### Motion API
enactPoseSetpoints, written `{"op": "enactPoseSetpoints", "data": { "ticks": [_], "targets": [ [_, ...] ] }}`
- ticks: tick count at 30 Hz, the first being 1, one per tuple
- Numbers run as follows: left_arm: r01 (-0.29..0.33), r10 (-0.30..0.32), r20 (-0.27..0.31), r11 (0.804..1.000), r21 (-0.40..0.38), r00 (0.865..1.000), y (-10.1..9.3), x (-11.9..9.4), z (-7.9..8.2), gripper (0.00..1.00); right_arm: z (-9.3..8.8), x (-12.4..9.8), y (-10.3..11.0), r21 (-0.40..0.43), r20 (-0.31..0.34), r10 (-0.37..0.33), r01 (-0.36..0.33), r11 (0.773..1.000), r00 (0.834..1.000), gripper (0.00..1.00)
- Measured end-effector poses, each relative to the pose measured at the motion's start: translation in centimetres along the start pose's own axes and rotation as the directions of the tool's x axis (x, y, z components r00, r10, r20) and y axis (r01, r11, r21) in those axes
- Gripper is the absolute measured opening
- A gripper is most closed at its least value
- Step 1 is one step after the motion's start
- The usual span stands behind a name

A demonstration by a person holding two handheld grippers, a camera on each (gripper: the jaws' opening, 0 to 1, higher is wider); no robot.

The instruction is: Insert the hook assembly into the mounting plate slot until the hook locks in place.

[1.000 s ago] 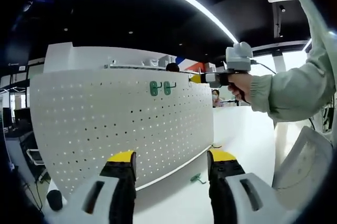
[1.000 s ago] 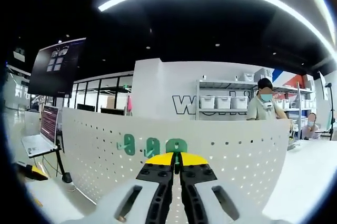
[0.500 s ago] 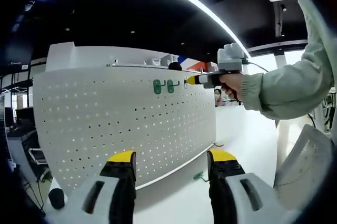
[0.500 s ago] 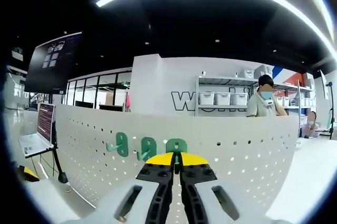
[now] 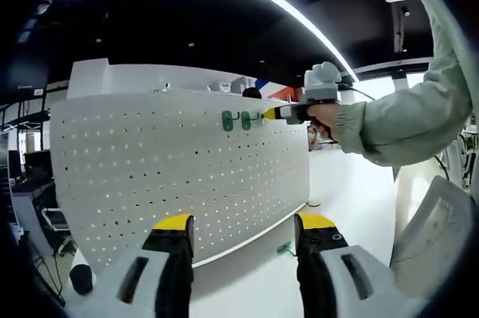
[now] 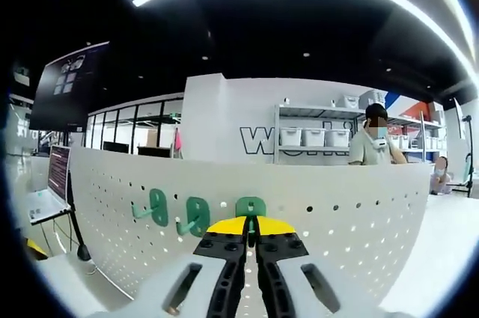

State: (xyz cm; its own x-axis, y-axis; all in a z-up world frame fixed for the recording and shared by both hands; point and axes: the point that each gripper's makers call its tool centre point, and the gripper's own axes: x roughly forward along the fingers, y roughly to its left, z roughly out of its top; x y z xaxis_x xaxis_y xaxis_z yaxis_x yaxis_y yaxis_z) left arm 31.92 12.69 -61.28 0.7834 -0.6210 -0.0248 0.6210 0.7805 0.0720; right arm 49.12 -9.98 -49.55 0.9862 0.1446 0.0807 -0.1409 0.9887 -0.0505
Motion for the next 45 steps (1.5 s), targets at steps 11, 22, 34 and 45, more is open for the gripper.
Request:
{"op": "enactPoseSetpoints", "data": {
  "ticks": [11,22,34,45],
  "targets": [
    [-0.004,0.004,0.002,1.000,-0.001,1.000,0.21,-0.15,0.00,0.56,-0.38,0.48,0.06,-0.014,-0.018,-0.013,0.013,1.000,1.000,0.01],
    [-0.011,0.011,0.000,1.000,-0.002,1.000,0.42,-0.35,-0.10,0.56,-0.69,0.57,-0.10,-0.017,-0.021,-0.016,0.015,1.000,1.000,0.01],
    [-0.014,0.014,0.004,1.000,0.000,1.000,0.46,-0.45,0.14,0.56,-0.85,0.57,-0.01,-0.027,-0.026,-0.010,0.009,1.000,1.000,0.04],
    [-0.021,0.021,0.006,1.000,0.004,1.000,0.64,-0.67,0.36,0.56,-0.81,0.31,0.33,-0.038,-0.016,-0.013,0.013,0.999,1.000,0.13]
  ]
}}
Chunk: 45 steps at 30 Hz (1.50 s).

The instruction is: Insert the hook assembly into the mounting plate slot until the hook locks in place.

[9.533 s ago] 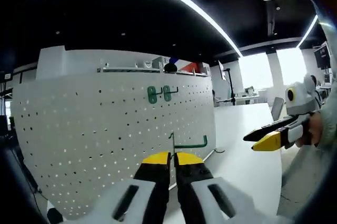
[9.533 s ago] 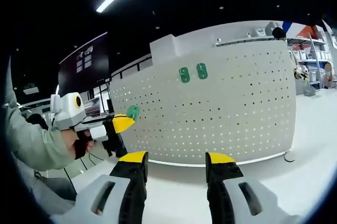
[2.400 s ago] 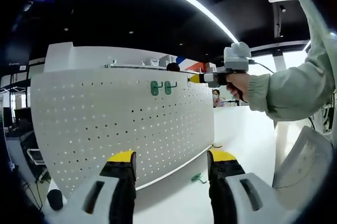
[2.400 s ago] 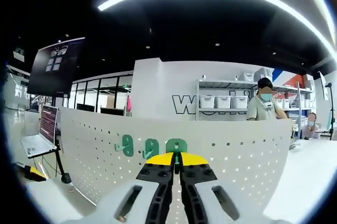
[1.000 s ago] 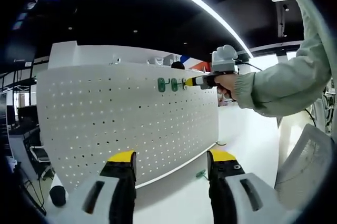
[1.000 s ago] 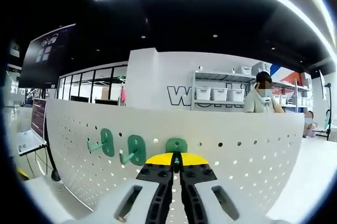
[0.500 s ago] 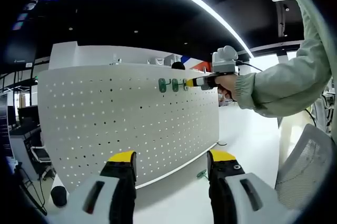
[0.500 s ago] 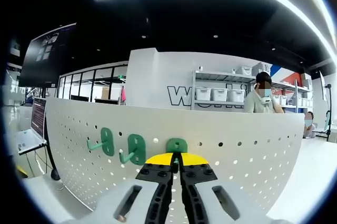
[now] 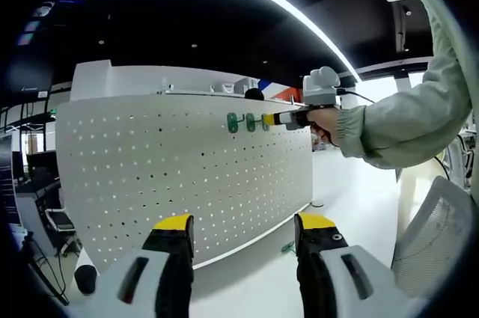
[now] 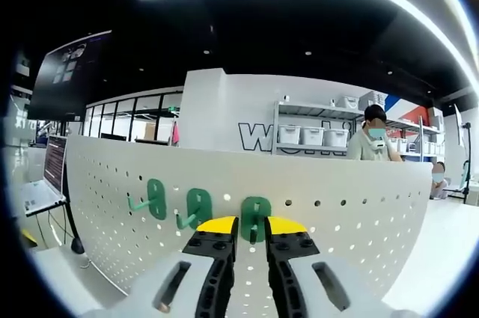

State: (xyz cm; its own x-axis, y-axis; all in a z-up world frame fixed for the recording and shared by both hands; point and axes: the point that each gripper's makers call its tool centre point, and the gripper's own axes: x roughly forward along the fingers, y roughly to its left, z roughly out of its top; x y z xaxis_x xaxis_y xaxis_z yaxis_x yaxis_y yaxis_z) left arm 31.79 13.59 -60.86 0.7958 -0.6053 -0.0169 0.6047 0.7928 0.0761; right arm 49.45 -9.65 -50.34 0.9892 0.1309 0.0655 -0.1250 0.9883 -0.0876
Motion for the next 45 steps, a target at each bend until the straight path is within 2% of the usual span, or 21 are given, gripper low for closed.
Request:
{"op": "enactPoseSetpoints", "data": {
  "ticks": [7,14,27,34,37,40,45],
  "targets": [
    [0.001,-0.001,0.001,1.000,-0.002,1.000,-0.1,0.0,0.1,0.56,-0.3,-1.0,-0.1,-0.003,0.001,-0.003,0.003,1.000,1.000,0.18],
    [0.005,-0.005,0.004,1.000,-0.001,1.000,-0.5,-0.1,0.3,0.56,-1.9,-2.5,0.3,0.004,-0.020,0.006,-0.006,1.000,1.000,0.29],
    [0.001,-0.001,0.005,1.000,0.000,1.000,-0.9,-0.6,0.4,0.56,-5.6,-5.7,2.1,0.026,-0.097,0.064,-0.062,0.998,0.993,0.34],
    [-0.001,0.000,0.007,1.000,0.005,1.000,-1.2,-0.7,0.6,0.56,-6.0,-7.6,3.1,0.033,-0.107,0.100,-0.097,0.995,0.989,0.35],
    [-0.002,0.002,0.006,1.000,0.007,1.000,-1.3,-0.8,0.6,0.56,-6.4,-8.7,3.9,0.046,-0.114,0.130,-0.125,0.991,0.985,0.36],
    [-0.001,0.001,0.005,1.000,0.009,1.000,-1.5,-0.8,0.7,0.56,-7.9,-10.2,5.5,0.030,-0.150,0.179,-0.177,0.984,0.972,0.36],
    [0.000,0.000,0.003,1.000,0.014,1.000,-1.7,-1.0,0.8,0.55,-9.8,-12.6,7.3,0.044,-0.189,0.227,-0.223,0.974,0.955,0.36]
  ]
}}
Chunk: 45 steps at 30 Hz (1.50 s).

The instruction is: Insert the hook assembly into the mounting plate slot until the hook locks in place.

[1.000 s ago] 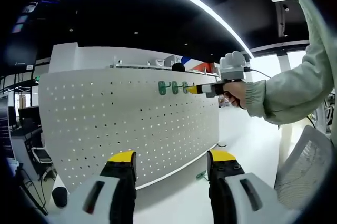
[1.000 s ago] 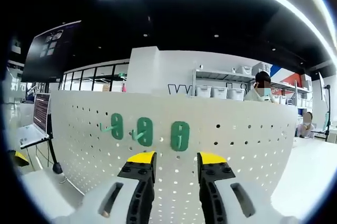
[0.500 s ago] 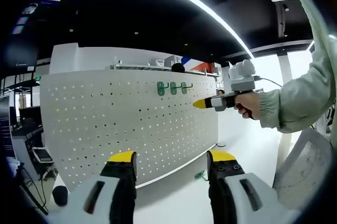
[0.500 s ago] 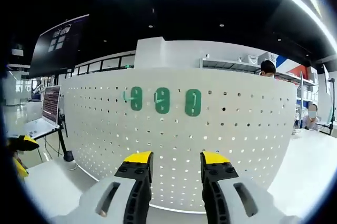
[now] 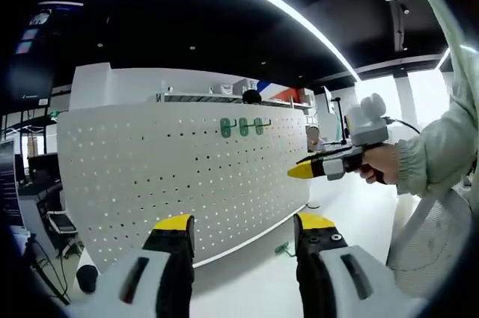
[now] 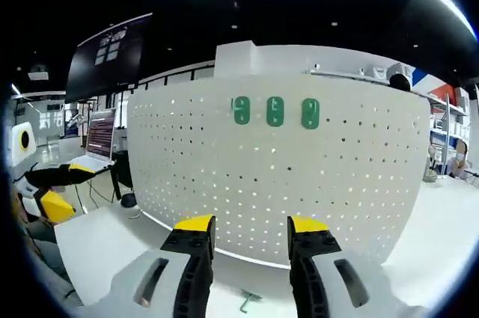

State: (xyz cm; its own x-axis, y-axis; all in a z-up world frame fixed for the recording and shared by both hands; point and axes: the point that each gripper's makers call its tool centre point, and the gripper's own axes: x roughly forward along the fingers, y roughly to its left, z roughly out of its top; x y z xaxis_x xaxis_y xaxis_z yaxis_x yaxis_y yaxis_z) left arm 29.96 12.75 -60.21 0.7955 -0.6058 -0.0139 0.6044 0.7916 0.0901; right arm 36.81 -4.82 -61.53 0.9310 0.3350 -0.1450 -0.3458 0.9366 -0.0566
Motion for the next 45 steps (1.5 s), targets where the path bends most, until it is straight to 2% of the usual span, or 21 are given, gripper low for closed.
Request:
{"op": "enactPoseSetpoints", "data": {
  "ticks": [8,19,26,30,34,36,37,39,41,45],
  "targets": [
    [0.008,-0.008,-0.005,1.000,0.017,1.000,-0.5,-0.1,0.3,0.55,-1.8,-2.9,2.2,0.028,-0.022,0.046,-0.046,0.999,0.999,0.37],
    [0.043,-0.043,-0.018,0.999,0.032,0.999,-2.2,0.4,0.4,0.55,-3.7,-6.0,2.9,0.075,-0.035,0.066,-0.063,0.995,0.997,0.38],
    [0.074,-0.072,-0.038,0.996,0.055,0.997,-3.3,0.7,0.4,0.55,-3.8,-7.2,3.3,0.085,0.004,0.075,-0.075,0.994,0.997,0.41],
    [0.091,-0.087,-0.056,0.994,0.067,0.995,-3.9,0.8,0.3,0.55,-2.6,-7.6,3.2,0.097,0.068,0.065,-0.072,0.993,0.996,0.41],
    [0.110,-0.104,-0.066,0.990,0.087,0.992,-4.5,1.2,0.5,0.55,-2.3,-7.7,3.4,0.097,0.089,0.068,-0.077,0.992,0.994,0.41],
    [0.146,-0.139,-0.078,0.985,0.091,0.987,-5.0,1.6,0.4,0.50,-2.7,-7.5,3.5,0.032,0.062,0.066,-0.068,0.997,0.996,0.41],
    [0.188,-0.179,-0.092,0.978,0.095,0.980,-5.4,1.9,0.2,0.46,-2.6,-7.5,3.7,0.051,0.074,0.072,-0.076,0.996,0.995,0.41],
    [0.225,-0.213,-0.117,0.969,0.100,0.970,-5.7,2.6,-0.2,0.45,-2.5,-7.5,3.7,0.045,0.079,0.073,-0.076,0.996,0.994,0.41],
    [0.236,-0.221,-0.125,0.964,0.120,0.967,-5.6,3.4,-0.3,0.47,-2.4,-7.5,3.6,0.042,0.083,0.073,-0.077,0.996,0.994,0.41],
    [0.279,-0.258,-0.138,0.948,0.157,0.956,-5.9,4.7,-0.4,0.41,-2.4,-7.6,3.1,0.062,0.088,0.062,-0.068,0.996,0.994,0.41]
  ]
}}
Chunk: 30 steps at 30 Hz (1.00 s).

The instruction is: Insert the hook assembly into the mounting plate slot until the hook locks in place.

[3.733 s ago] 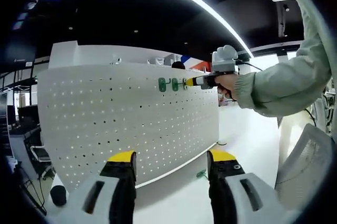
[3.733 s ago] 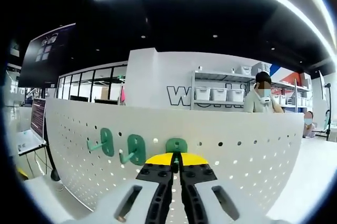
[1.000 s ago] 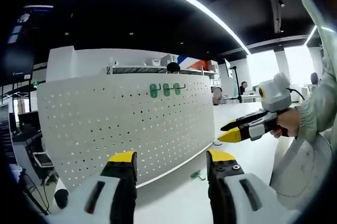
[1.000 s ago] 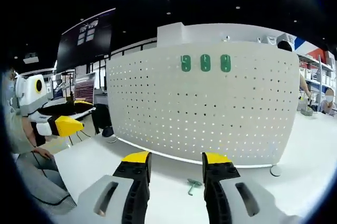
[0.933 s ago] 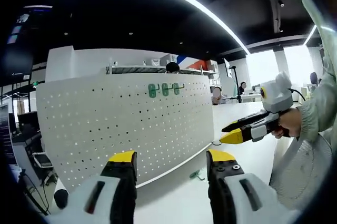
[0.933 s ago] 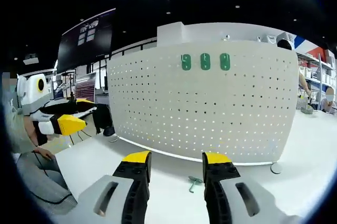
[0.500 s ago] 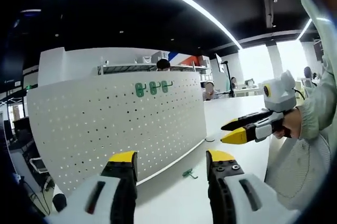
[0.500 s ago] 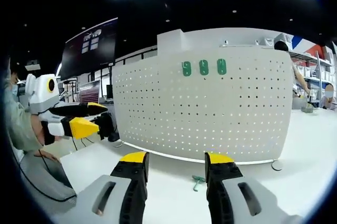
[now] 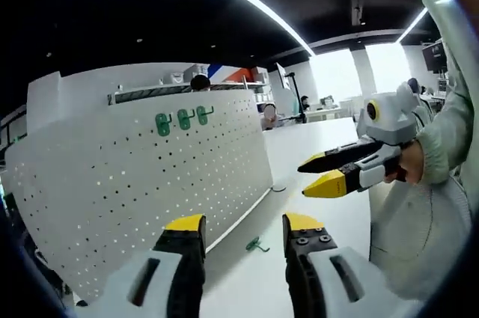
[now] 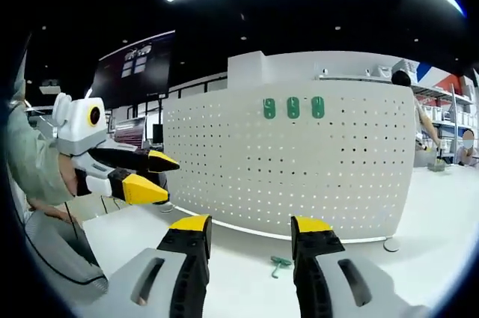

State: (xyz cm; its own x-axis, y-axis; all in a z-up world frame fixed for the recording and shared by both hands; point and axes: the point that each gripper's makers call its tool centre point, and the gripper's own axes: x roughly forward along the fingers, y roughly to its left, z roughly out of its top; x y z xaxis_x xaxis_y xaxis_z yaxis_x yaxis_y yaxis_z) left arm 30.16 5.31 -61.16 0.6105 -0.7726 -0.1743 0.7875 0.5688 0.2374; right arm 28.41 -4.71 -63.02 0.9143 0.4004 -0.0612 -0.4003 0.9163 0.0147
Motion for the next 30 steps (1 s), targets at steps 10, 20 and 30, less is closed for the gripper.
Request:
{"op": "enactPoseSetpoints", "data": {
  "ticks": [10,20,30],
  "targets": [
    [0.124,-0.115,-0.089,0.988,0.097,0.989,-0.2,4.6,-2.2,0.31,0.1,-0.1,-1.0,0.027,0.014,-0.033,0.032,0.999,0.999,0.40],
    [0.308,-0.248,-0.283,0.932,0.192,0.927,-0.3,10.8,-7.6,0.25,0.4,-0.4,-1.7,0.050,0.031,-0.057,0.055,0.997,0.998,0.40],
    [0.434,-0.319,-0.427,0.877,0.205,0.846,-0.6,15.1,-12.6,0.24,0.9,-0.7,-2.8,0.071,0.053,-0.090,0.087,0.994,0.994,0.40]
  ]
}}
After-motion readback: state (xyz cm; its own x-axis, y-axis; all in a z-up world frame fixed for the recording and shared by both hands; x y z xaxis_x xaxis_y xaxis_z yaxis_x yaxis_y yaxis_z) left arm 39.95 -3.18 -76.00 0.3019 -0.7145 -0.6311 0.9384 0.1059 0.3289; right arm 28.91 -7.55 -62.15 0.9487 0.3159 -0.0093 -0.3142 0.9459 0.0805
